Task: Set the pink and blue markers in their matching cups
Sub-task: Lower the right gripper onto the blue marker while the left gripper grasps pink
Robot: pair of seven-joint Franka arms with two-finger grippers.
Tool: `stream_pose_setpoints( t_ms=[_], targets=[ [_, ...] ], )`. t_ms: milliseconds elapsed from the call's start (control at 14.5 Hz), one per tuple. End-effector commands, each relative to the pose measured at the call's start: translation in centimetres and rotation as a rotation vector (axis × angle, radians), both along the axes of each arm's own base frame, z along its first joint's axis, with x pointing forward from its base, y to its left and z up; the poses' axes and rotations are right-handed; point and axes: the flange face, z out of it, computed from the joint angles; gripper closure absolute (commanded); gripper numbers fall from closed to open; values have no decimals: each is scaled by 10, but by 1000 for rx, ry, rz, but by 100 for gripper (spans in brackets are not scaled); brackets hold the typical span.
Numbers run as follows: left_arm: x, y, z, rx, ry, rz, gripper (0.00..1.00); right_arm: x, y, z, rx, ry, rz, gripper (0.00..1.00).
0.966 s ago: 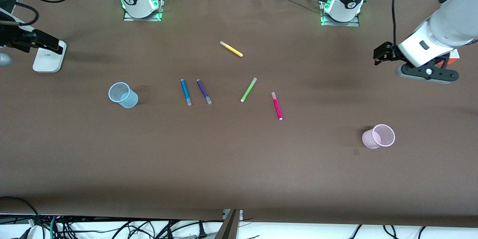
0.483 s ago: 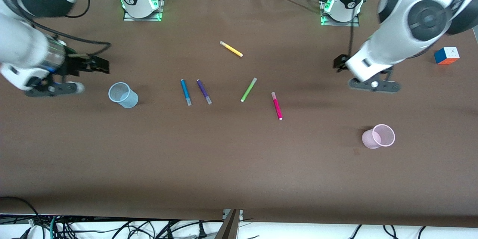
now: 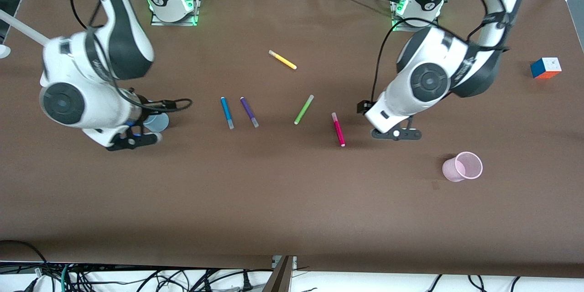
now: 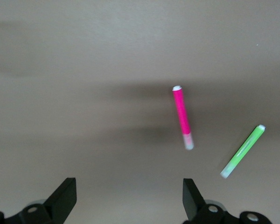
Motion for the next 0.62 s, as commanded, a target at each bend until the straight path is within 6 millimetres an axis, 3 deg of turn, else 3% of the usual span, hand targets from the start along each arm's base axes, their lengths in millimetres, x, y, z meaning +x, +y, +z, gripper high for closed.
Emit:
stream_pose_setpoints(
  t_ms=[0,207,414,552],
  targets=[
    [-6,-43,-41,15,-20,38,0,-6,40,-33,10,-13,35,0],
    [-13,-61,-83,66,-65,12,0,-16,56,-71,14,-24,60,0],
    [-27,-88,-113,74,-86,48,0,-34,76,-109,30,-62,86,0],
    [-34,-92,-133,102,-112,55,0,-44,86,-130,29,-76,79,0]
  ],
)
